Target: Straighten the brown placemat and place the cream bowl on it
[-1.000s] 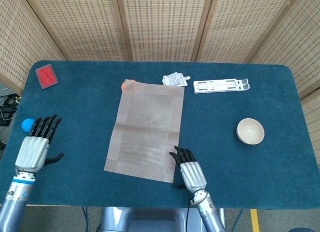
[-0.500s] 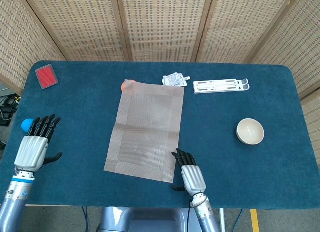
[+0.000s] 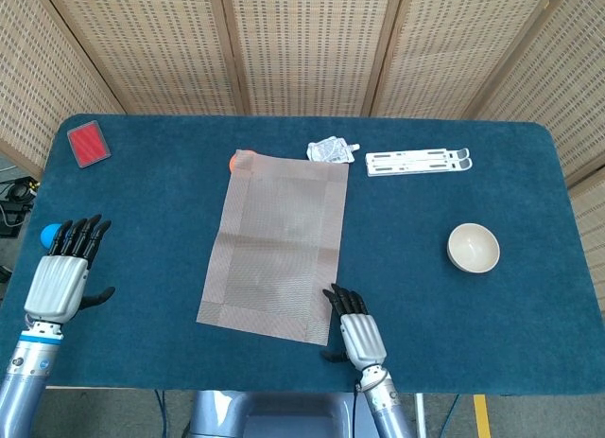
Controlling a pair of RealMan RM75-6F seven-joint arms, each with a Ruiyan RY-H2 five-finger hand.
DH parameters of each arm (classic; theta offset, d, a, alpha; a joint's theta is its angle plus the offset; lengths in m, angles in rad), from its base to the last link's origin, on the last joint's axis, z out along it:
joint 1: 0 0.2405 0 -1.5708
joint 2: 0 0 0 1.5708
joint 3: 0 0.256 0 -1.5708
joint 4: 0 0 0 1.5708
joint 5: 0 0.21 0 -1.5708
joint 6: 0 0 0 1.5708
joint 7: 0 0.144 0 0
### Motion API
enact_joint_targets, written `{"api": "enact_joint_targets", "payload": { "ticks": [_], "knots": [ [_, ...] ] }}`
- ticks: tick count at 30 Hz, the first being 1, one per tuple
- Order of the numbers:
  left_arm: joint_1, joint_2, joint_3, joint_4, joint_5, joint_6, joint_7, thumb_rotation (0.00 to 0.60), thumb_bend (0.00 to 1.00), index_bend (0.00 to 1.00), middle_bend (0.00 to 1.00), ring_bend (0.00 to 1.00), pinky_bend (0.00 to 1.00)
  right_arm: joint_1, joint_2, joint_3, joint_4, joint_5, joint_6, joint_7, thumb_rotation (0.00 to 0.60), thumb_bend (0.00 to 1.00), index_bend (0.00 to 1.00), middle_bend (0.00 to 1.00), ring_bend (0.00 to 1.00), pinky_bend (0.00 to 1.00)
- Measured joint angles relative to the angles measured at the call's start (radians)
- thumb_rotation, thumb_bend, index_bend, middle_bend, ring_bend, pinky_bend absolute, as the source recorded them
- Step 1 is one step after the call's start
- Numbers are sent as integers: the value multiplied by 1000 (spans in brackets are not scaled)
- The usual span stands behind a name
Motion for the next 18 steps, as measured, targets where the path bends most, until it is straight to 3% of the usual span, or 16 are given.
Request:
{"api": "enact_joint_targets", "payload": {
  "ticks": [10,18],
  "knots": [
    [0,-1,-1,1,-4,1,3,600,117,0,0,0,0,7,-26,21,59,14,-26,2,600,134,51,0,0,0],
    [-2,-5,-7,9,-21,-5,3,600,118,0,0,0,0,26,-69,39,169,-2,-44,26,600,171,51,0,0,0]
  ]
}}
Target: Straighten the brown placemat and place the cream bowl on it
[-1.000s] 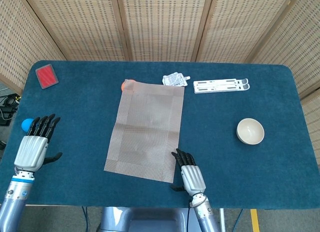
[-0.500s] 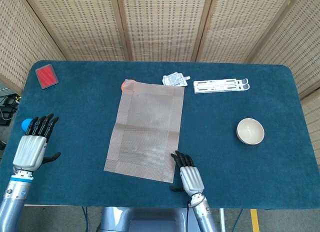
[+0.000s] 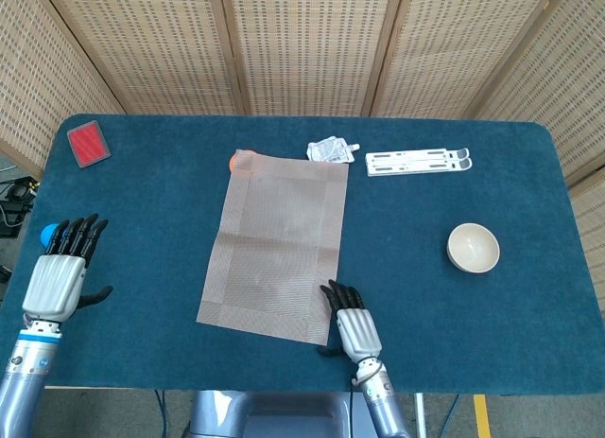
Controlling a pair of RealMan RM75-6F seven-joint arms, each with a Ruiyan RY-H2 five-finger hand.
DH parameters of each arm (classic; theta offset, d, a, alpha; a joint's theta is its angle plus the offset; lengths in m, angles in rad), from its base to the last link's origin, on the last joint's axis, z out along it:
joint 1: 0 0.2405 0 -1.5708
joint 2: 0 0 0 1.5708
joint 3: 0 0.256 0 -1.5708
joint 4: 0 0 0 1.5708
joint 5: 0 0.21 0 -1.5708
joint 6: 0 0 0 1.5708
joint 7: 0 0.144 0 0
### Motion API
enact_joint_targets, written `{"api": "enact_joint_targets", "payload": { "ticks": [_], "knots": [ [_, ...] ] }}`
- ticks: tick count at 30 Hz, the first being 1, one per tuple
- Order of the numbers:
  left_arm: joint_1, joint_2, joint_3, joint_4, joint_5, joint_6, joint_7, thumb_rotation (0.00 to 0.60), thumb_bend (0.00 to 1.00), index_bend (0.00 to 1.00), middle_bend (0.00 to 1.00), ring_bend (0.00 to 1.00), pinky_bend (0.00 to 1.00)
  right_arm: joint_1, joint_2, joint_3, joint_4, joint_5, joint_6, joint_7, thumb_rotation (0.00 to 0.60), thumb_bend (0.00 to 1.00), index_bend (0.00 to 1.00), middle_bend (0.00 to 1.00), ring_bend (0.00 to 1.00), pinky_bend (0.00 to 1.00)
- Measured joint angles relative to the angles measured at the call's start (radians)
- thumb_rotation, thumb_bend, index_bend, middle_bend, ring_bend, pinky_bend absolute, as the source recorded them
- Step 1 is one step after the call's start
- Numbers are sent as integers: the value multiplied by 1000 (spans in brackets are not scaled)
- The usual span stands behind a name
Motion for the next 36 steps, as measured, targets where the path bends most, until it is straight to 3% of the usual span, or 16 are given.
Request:
{"api": "enact_joint_targets", "payload": {
  "ticks": [9,15,21,23,29,31,36],
  "knots": [
    [-2,-5,-1,4,-3,-1,1,600,119,0,0,0,0,15,-50,11,124,-86,38,122,600,371,52,0,0,0],
    [-1,-2,0,2,2,1,-11,600,118,0,0,0,0,16,-75,10,186,-155,95,228,600,383,63,0,0,0],
    [0,0,1,1,4,1,-18,600,118,0,0,0,0,11,-73,6,180,-181,118,271,600,386,93,0,0,0],
    [0,0,1,1,3,1,-19,600,119,0,0,0,0,11,-73,7,178,-180,114,274,600,387,148,0,0,0],
    [-1,-1,0,3,-3,-3,-19,600,120,0,0,0,0,10,-76,19,181,-167,100,292,600,387,469,5,0,0],
    [-1,-2,-1,4,-4,-3,-18,600,122,0,0,0,0,10,-80,23,191,-166,103,296,600,387,573,53,0,0],
    [-2,-2,-1,2,-6,-6,-20,600,124,0,0,0,0,9,-87,32,218,-168,108,316,600,387,694,154,0,0]
  ]
}}
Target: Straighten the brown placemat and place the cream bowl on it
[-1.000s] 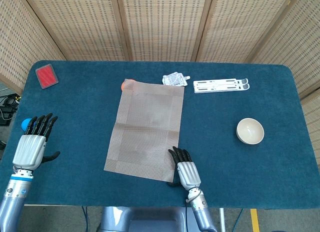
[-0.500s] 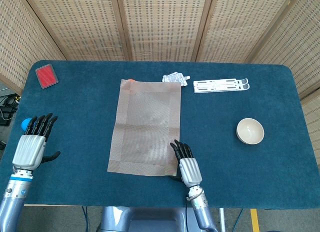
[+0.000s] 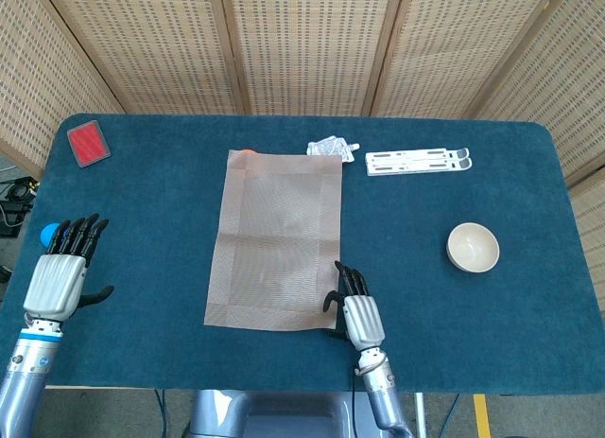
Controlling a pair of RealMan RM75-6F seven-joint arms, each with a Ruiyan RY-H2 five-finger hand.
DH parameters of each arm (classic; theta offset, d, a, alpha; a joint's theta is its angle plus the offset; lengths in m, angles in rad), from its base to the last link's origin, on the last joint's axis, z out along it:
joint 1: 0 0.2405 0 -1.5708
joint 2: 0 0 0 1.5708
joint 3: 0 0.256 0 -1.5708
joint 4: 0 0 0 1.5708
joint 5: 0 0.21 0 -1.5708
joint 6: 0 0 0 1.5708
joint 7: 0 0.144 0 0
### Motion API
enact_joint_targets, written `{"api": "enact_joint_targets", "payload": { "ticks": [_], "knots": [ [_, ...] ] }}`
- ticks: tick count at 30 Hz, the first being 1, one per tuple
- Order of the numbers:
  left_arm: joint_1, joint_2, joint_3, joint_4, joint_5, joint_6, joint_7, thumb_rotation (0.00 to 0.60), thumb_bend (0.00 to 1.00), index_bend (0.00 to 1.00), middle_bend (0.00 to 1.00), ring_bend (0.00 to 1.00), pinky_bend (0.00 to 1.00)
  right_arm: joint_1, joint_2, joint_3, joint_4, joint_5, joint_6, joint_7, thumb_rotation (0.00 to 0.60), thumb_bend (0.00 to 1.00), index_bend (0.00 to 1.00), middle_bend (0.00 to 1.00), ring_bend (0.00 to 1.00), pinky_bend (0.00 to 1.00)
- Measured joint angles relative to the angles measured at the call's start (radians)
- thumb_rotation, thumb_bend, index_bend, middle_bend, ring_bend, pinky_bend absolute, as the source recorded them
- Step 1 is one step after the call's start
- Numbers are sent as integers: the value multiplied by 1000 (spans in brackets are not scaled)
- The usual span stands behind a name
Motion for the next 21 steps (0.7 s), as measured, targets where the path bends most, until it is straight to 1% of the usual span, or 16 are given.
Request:
{"api": "enact_joint_targets", "payload": {
  "ticks": [5,10,13,16,21],
  "knots": [
    [0,1,1,-1,1,1,-1,600,125,0,0,0,0,-1,-1,0,2,0,-2,4,600,413,715,158,0,0],
    [0,2,1,-1,-1,-2,-4,600,124,0,0,0,0,-3,-1,2,-2,-2,3,5,600,522,718,158,0,0],
    [-1,2,2,-2,0,-3,-4,600,125,0,0,0,0,-4,1,4,-8,-2,5,4,600,565,718,155,0,0],
    [-1,2,2,-2,0,-3,-5,600,125,0,0,0,0,-4,4,5,-15,-3,5,2,600,587,720,154,0,0],
    [-1,2,1,-2,-1,-3,-5,600,125,0,0,0,0,-5,9,7,-24,-4,8,-2,600,593,723,153,0,0]
  ]
}}
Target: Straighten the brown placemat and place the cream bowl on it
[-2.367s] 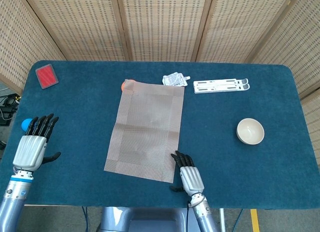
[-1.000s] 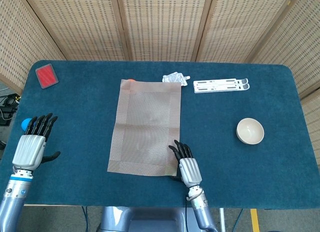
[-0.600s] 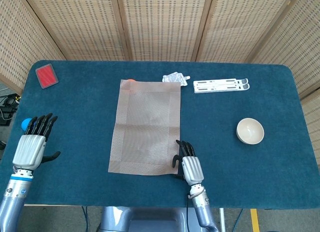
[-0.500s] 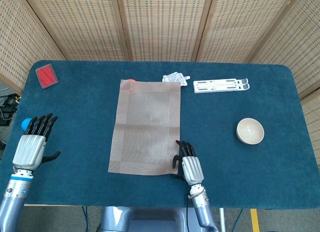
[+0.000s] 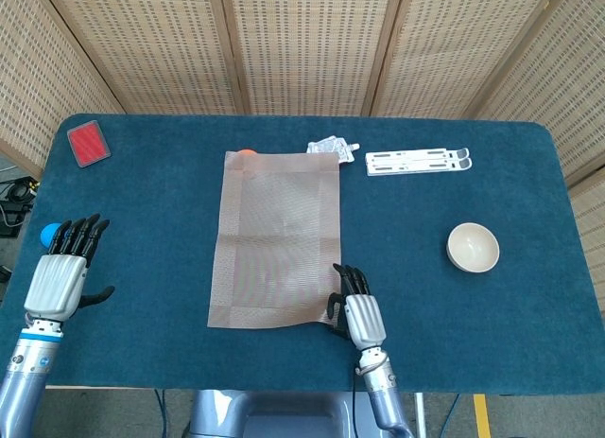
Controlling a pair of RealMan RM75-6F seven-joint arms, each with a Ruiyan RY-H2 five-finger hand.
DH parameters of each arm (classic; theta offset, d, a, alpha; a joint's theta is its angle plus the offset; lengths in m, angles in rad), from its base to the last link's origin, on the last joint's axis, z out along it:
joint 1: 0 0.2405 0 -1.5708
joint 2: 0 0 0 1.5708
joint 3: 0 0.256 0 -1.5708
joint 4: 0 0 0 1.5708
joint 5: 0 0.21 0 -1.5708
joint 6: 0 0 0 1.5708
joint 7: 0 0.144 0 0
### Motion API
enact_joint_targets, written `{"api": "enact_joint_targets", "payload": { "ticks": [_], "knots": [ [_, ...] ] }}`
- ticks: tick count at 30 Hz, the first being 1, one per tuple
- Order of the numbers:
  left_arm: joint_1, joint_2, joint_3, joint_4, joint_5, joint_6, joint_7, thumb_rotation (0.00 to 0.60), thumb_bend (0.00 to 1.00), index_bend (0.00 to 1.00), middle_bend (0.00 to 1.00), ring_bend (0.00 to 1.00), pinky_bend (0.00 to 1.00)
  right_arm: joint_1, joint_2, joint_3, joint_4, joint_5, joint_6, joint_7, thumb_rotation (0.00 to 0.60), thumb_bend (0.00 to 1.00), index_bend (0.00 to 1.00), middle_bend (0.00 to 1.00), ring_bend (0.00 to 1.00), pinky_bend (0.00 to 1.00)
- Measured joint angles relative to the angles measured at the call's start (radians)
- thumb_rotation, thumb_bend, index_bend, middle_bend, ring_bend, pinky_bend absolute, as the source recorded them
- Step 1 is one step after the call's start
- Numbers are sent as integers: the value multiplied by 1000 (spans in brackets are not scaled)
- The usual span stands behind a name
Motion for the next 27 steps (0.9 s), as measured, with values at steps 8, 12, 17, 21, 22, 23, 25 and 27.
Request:
{"api": "enact_joint_targets", "payload": {
  "ticks": [8,12,17,21,22,23,25,27],
  "knots": [
    [1,3,-2,0,-2,2,-6,600,125,0,0,0,0,-5,49,3,-63,-12,21,-11,600,587,739,153,0,0],
    [0,3,-1,-2,-1,1,-4,600,125,0,0,0,0,-20,132,8,-138,-23,56,-15,600,587,749,153,0,0],
    [0,1,1,-4,0,1,4,600,124,0,0,0,0,-40,249,22,-220,-29,92,-23,600,587,750,153,0,0],
    [0,0,1,-5,0,2,8,600,125,0,0,0,0,-50,317,42,-251,-22,104,-22,600,585,751,153,0,0],
    [0,-1,1,-5,0,2,9,600,125,0,0,0,0,-51,330,48,-254,-18,105,-21,600,585,751,153,0,0],
    [0,-1,2,-5,0,1,10,600,125,0,0,0,0,-52,347,58,-255,-11,104,-20,600,584,751,153,0,0],
    [-1,-2,3,-5,1,0,12,600,125,0,0,0,0,-51,371,75,-254,6,99,-16,600,581,751,153,0,0],
    [-1,-4,4,-5,3,-1,16,600,125,0,0,0,0,-48,392,98,-246,35,84,-11,600,579,750,153,0,0]
  ]
}}
